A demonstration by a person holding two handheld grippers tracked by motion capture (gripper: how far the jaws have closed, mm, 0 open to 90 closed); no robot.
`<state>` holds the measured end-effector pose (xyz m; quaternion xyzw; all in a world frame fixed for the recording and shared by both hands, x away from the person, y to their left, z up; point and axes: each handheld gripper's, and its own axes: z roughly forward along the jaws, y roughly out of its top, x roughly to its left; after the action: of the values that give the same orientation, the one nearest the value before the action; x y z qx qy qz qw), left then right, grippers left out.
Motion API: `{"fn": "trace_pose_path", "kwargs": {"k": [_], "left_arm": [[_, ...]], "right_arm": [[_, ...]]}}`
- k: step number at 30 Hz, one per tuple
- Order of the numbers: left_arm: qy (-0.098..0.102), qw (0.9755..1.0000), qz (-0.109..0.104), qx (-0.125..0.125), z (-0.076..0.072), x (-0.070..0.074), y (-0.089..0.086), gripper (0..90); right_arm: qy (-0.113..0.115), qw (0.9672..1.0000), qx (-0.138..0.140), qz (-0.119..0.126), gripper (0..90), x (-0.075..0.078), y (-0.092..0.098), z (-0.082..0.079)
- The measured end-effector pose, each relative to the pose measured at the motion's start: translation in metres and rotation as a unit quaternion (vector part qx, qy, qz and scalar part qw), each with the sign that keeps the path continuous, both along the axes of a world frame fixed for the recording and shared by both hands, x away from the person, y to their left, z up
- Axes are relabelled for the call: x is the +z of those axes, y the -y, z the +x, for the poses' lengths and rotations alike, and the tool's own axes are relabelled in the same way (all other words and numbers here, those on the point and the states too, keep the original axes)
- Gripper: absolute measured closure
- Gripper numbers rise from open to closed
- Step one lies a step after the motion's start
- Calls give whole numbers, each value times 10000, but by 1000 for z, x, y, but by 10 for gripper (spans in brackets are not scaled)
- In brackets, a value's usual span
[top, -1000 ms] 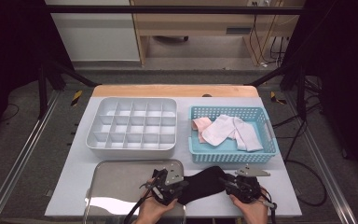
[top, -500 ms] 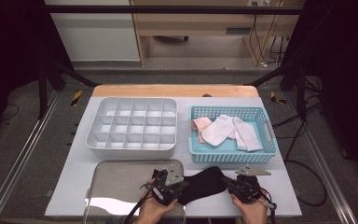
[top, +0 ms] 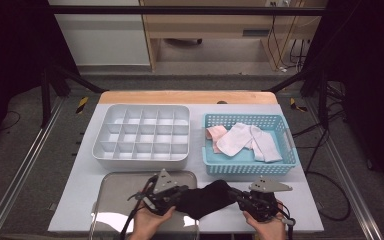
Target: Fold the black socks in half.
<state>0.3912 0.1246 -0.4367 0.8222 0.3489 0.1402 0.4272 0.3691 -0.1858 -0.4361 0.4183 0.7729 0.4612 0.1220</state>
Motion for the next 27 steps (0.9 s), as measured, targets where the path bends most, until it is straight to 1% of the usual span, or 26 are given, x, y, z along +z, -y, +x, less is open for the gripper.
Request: {"fn": "trace_pose_path", "kwargs": {"k": [1,4,8,10,11,13,17,22,27], "left_arm": [[-8,9999,53,100,0,-1,-8,893],[-89,9990,208,376,2,-10,-31,893],[-255,9978,348,501,0,-22,-46,893],[-325,9974,416,489,-2,-26,-49,893],[-324,9973,444,484,-3,-27,-50,893],[-350,9974,451,429,-6,-30,-52,894],[-417,9975,445,352,-10,-34,-51,893],[-440,9977,416,305,-12,-36,-49,894],[-460,9979,397,235,-15,-38,-47,894]], "right_arm": [[-40,10000,17,-4,845,1,-2,0],[-45,9999,107,-5,845,6,-5,1],[-85,9995,293,39,844,10,-14,3],[-113,9991,397,43,843,12,-21,3],[-98,9988,467,60,843,13,-26,4],[-126,9983,563,108,843,15,-35,5],[-243,9968,737,205,842,13,-56,10],[-361,9950,843,396,840,9,-85,19],[-470,9937,951,374,839,5,-113,27]]}}
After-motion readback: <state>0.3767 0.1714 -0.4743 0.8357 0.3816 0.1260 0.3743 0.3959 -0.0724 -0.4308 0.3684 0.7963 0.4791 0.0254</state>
